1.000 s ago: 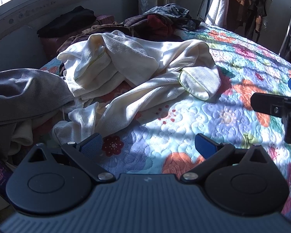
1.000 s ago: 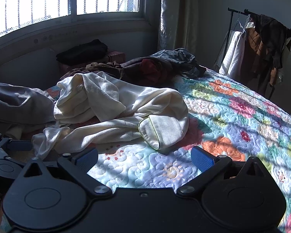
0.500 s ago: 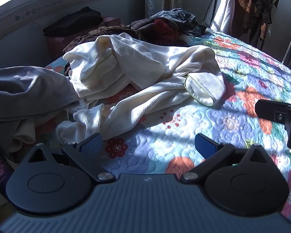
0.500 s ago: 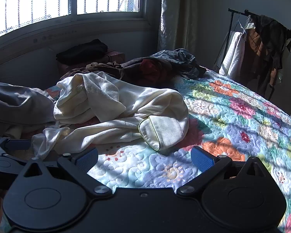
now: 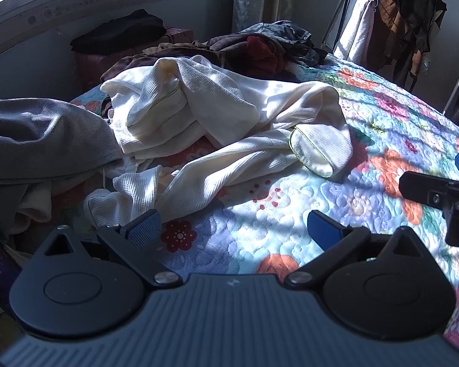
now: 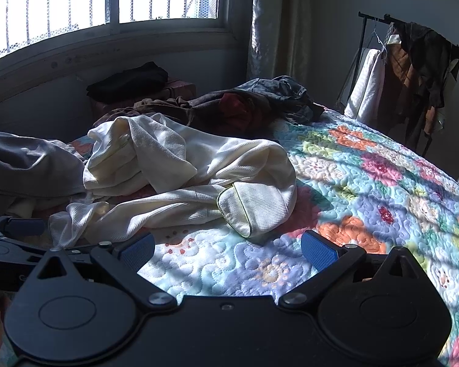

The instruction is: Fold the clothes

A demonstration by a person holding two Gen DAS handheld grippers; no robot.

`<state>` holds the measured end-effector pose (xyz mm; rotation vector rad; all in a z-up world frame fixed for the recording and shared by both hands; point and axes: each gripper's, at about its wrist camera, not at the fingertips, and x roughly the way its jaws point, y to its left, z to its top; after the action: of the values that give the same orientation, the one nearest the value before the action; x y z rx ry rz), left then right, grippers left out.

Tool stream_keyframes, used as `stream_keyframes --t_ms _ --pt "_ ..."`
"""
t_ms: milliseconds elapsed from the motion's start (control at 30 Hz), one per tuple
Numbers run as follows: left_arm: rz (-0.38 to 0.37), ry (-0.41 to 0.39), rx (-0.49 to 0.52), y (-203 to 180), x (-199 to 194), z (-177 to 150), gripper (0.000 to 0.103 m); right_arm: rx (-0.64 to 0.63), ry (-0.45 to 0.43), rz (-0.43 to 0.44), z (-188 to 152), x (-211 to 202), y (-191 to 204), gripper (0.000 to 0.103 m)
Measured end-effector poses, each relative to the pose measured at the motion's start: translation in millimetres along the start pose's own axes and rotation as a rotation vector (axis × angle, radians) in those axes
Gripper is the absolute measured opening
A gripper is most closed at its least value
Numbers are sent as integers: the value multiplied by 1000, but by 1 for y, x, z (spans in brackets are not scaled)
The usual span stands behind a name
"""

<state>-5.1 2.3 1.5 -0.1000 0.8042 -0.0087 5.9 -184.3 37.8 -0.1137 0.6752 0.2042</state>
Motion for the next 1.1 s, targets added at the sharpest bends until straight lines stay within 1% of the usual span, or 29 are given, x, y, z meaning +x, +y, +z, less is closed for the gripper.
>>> stream_keyframes --t_ms 167,467,600,667,733,867,933,1000,1067,1100 --pt "10 14 8 0 4 -1 103 1 2 -3 0 0 -2 103" --pt "-12 27 -7 2 5 -1 103 -3 11 -9 0 3 -3 103" --pt "-22 45 -24 6 10 -2 103 2 17 -11 0 6 -4 103" --pt "-19 37 -28 12 13 3 103 1 20 -12 -1 8 -6 103" --pt "-15 27 -31 18 16 9 103 -4 3 14 2 9 -8 103" --pt "-6 7 -37 31 21 20 101 4 -92 56 17 14 -18 103" --pt "-2 -3 -41 37 24 26 101 32 -100 80 23 23 -24 103" --pt "-10 -4 -92 51 35 33 101 60 -92 107 26 41 -30 103" --pt "-2 19 -139 63 52 38 100 81 -83 128 27 57 -34 103" --pt "-2 26 -140 66 61 41 95 87 -79 138 28 69 -36 103"
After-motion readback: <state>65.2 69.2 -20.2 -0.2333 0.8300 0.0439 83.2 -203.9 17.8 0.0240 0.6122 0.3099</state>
